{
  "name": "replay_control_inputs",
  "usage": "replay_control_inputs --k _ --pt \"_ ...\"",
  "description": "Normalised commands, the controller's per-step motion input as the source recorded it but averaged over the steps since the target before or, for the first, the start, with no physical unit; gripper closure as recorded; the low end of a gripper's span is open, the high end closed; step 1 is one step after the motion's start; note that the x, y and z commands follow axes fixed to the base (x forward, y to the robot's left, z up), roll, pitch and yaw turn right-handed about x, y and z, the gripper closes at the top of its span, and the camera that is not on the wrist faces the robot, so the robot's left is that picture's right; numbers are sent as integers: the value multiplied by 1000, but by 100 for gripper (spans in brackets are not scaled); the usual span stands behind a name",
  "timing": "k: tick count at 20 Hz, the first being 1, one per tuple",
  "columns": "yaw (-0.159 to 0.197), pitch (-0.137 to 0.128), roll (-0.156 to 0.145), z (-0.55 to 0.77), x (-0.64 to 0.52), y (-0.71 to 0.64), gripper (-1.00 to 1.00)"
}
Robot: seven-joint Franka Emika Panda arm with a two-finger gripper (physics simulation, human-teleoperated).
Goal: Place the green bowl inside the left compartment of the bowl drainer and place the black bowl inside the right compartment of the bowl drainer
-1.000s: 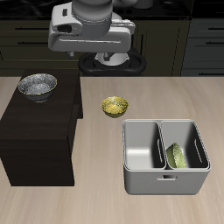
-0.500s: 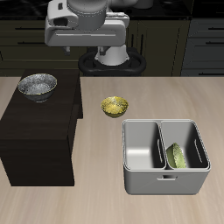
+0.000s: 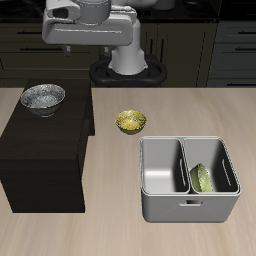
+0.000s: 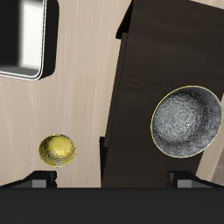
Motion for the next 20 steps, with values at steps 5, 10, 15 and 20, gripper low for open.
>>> replay_control_inputs --k 5,10,15,20 --pt "43 -86 -23 104 -96 -230 -100" --pt "-22 -33 -28 32 6 -289 -100" --pt "13 -41 -10 -32 17 -32 -100" --pt "-2 -29 10 46 144 19 -100"
